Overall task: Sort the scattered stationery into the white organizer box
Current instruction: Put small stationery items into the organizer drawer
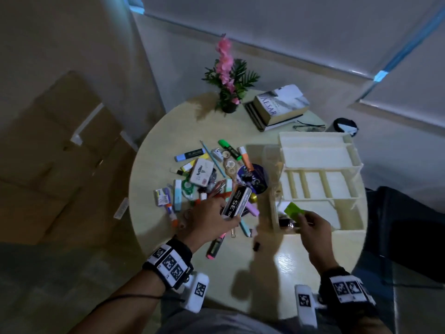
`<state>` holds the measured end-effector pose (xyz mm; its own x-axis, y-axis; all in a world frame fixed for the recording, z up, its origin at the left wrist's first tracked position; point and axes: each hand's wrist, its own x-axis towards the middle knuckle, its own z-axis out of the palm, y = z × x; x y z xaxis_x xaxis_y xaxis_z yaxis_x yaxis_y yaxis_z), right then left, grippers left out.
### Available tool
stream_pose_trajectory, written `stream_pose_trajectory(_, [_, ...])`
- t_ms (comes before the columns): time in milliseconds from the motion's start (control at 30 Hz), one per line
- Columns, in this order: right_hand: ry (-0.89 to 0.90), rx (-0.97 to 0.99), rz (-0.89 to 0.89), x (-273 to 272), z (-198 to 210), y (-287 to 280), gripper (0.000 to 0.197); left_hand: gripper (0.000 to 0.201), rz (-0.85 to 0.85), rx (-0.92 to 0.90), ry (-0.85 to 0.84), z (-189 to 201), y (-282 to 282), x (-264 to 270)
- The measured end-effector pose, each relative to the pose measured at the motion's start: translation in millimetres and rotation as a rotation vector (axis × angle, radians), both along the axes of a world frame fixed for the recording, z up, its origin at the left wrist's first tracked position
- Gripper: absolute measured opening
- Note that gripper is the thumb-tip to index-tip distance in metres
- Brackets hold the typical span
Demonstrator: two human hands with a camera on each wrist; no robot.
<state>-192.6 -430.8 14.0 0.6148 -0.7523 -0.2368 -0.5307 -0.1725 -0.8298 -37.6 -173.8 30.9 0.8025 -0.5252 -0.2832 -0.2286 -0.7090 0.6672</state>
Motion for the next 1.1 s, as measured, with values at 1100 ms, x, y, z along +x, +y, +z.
stream_pose_trajectory(1100, [-0.061, 0.644, 0.279, -33.6, 4.3, -73.6, 0.021, 0.033, -0.144, 0.03, 0.181, 28.4, -176.2, -92.4])
